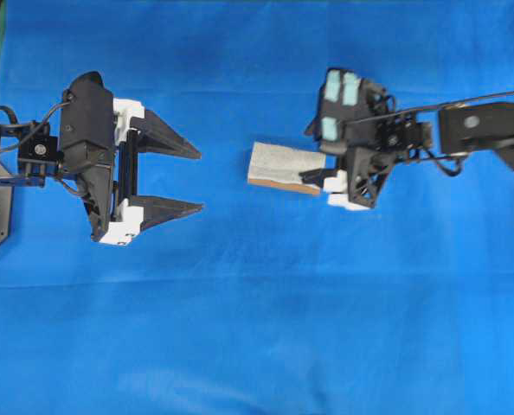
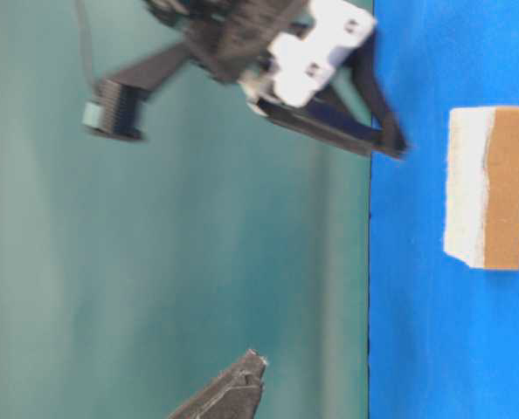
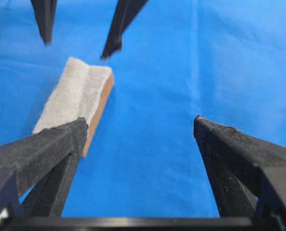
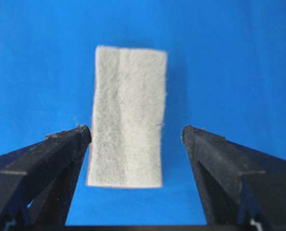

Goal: Hand over the sponge with the left arm and wipe it with the right arm.

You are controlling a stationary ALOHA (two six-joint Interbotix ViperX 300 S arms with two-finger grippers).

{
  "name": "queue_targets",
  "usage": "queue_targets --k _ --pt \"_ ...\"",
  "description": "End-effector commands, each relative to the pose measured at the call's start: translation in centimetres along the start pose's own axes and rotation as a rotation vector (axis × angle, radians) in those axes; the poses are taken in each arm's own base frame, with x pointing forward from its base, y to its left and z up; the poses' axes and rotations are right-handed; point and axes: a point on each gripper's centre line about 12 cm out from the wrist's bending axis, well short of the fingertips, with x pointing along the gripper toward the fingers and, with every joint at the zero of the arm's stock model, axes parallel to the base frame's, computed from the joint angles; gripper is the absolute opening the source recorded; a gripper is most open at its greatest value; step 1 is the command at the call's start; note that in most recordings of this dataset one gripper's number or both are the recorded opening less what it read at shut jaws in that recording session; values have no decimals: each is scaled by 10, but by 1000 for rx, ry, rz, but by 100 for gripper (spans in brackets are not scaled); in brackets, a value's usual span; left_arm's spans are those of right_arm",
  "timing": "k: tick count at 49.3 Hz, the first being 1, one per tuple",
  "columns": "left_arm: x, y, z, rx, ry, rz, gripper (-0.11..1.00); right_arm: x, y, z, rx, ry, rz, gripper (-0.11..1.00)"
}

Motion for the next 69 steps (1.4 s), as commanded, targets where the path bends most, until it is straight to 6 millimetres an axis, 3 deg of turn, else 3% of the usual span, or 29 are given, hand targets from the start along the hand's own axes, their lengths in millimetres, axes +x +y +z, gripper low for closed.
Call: queue_targets --k 1,8,28,35,55,69 --pt "0 -1 7 2 -21 -4 87 -26 2 17 -6 -68 1 74" --pt "0 -1 7 2 -20 -4 87 -47 9 22 -15 -122 20 74" --pt "0 -1 8 -1 -23 -5 87 -50 13 24 -8 -183 47 74" --pt "-7 -2 11 -4 -39 -7 87 -64 13 21 -5 -194 47 74" --pt "-76 -3 19 43 -129 -22 87 -150 4 -11 15 -352 39 74" --pt "-127 -1 -1 103 -203 -26 87 -190 -3 -58 38 -429 25 73"
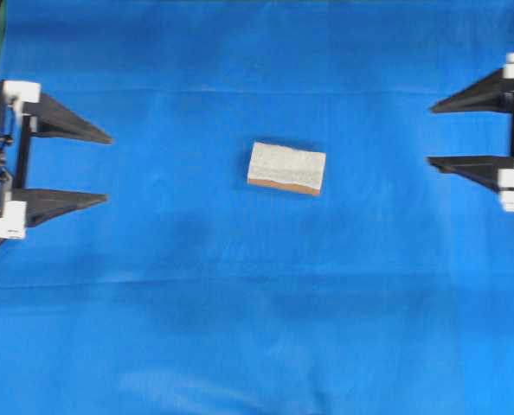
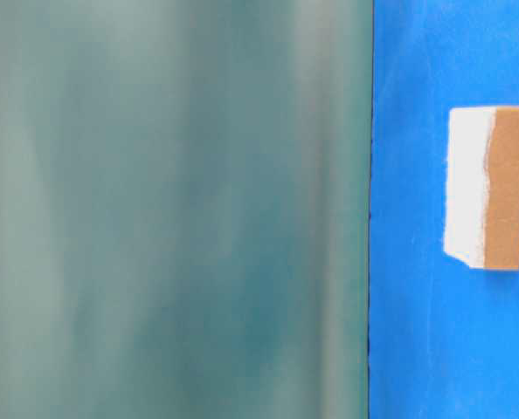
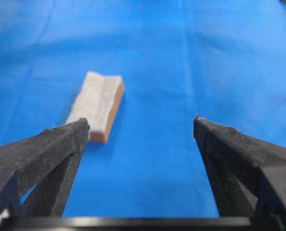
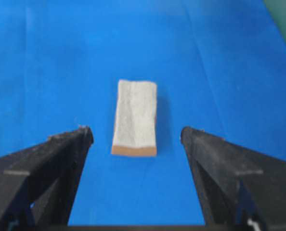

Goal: Hand over the sponge with the left arm and wipe it with the right arm.

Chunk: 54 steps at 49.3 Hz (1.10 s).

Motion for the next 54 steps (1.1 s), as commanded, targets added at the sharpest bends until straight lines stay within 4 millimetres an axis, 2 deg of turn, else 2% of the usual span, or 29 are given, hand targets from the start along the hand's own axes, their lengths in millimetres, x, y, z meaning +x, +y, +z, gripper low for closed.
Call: queue_targets --k 1,7,14,25,54 --pt "-14 -1 1 3 -49 -4 87 -14 -1 -5 11 -45 3 73" --pt "-29 0 -11 6 -70 -5 87 -27 -2 -26 27 -72 9 73" --pt "-36 0 -25 10 -63 -6 86 -30 -1 -47 58 -84 24 73" --pt "-37 0 -40 -1 -38 -5 86 -27 1 -52 71 -93 38 72" --pt "-38 0 -38 -3 -44 -6 86 -25 2 -55 71 -85 41 72"
